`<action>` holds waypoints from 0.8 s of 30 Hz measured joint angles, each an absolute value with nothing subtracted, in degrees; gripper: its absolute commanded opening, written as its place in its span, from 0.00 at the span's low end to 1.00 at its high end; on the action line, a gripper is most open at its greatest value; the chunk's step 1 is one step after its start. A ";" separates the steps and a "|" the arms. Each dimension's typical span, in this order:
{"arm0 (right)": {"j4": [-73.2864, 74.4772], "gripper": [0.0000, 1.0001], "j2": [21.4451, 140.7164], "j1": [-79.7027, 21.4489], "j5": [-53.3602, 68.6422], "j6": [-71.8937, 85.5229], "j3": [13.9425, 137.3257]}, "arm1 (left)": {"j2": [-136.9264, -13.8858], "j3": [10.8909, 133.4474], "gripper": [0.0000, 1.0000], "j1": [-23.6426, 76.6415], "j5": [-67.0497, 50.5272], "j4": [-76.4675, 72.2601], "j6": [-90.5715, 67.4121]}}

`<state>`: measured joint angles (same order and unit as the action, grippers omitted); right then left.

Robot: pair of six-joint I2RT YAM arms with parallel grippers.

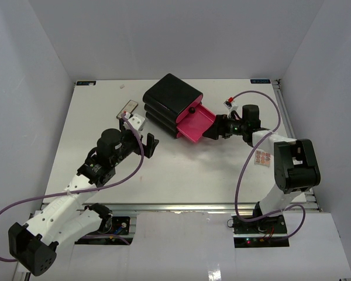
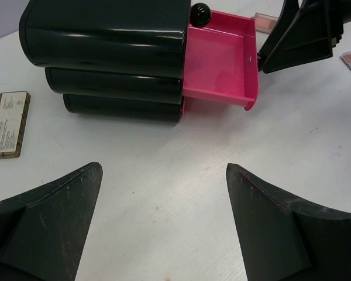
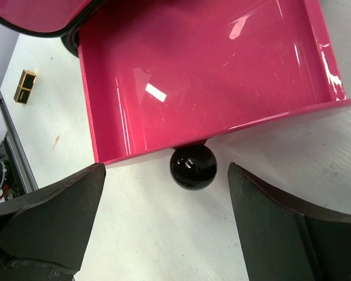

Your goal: Organize the makeup

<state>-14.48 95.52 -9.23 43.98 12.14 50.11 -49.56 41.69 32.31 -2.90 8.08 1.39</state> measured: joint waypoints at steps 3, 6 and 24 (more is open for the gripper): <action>-11.97 0.95 92.87 -8.04 45.94 9.16 50.10 | -51.16 41.69 0.98 31.80 -2.39 8.11 0.95; -8.31 0.95 89.18 -6.02 48.83 3.86 50.09 | -53.94 41.71 0.98 30.31 -2.39 8.34 -0.38; 20.10 0.96 68.15 4.05 67.51 -23.42 51.65 | -90.97 57.26 0.98 4.61 -3.64 15.93 -19.80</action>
